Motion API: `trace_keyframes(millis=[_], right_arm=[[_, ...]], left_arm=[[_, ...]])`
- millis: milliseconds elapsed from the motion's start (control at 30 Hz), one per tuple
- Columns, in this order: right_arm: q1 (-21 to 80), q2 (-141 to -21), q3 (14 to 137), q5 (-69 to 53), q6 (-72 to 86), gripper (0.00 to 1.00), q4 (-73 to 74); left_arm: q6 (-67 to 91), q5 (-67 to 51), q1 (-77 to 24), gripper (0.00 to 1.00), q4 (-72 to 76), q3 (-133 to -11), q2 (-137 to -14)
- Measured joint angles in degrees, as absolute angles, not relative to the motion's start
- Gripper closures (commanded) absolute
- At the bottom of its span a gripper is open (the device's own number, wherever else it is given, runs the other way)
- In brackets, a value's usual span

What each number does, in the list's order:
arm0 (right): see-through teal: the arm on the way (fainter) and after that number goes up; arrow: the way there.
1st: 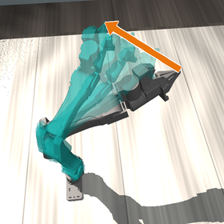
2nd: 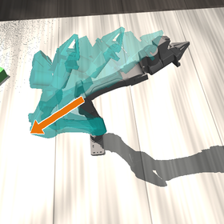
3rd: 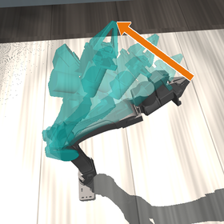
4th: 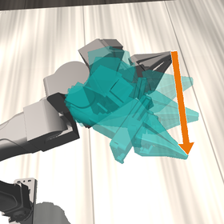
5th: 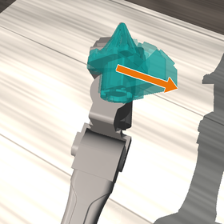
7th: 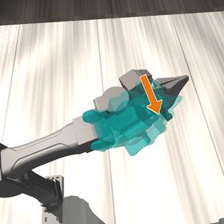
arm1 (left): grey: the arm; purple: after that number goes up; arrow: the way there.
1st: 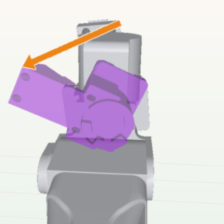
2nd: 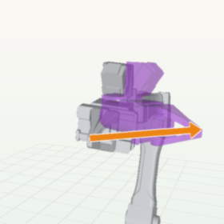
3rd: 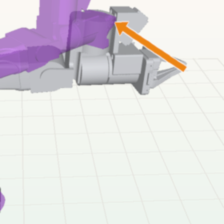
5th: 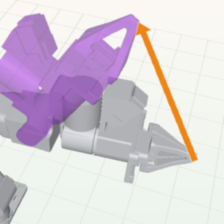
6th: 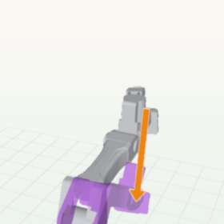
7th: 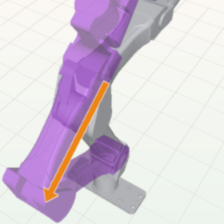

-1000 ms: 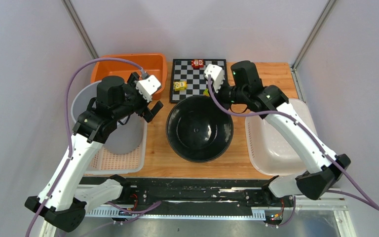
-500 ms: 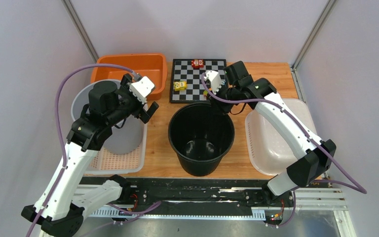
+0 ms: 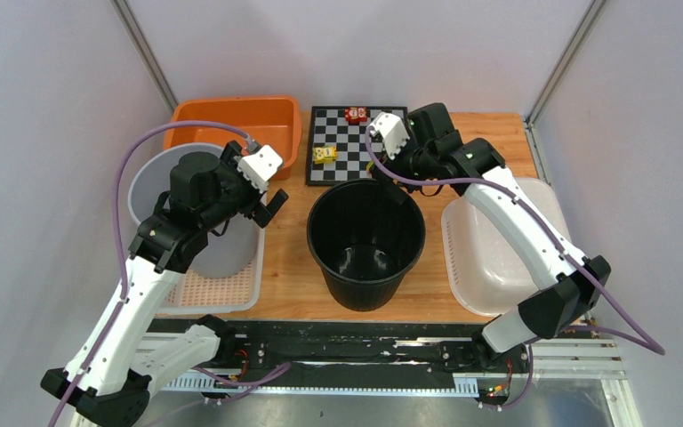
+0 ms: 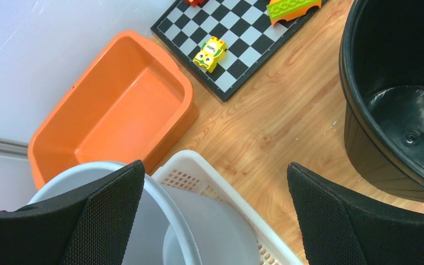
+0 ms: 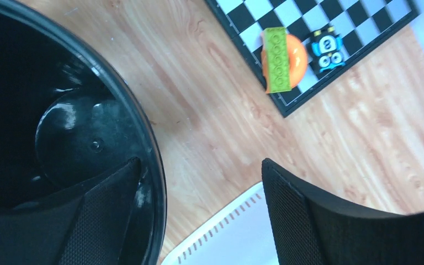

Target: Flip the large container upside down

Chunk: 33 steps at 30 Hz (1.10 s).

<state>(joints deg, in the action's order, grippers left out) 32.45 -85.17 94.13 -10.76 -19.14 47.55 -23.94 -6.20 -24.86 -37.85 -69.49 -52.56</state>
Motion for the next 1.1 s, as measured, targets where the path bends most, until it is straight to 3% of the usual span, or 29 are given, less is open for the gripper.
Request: trace_keyframes(millis=[300,500,767,1000,1100], right_arm=[[38.8,-69.7,93.9,-10.7,-28.6,0.11,46.6],[48.1,-59.5,90.5,-21.3,-38.1,0.12,51.6],[58.2,-56.8,81.3,-26.7,-46.7,0.13,58.5],[66.3,-56.6,71.5,-19.9,-49.3,0.24,56.2],[67.8,-56.6,70.3,-18.3,-49.3,0.34,54.3]], left_arm=[[-25.1,-5.3,-24.3,0.0,-36.1,-65.9,-52.4],[-25.5,-6.6,-23.3,0.0,-35.6,-64.1,-52.5],[-26.4,-9.5,-23.3,0.0,-36.1,-63.0,-53.6],[-26.6,-11.8,-22.3,0.0,-36.6,-63.0,-54.9],[-26.6,-12.5,-21.8,0.0,-36.7,-63.0,-55.1]])
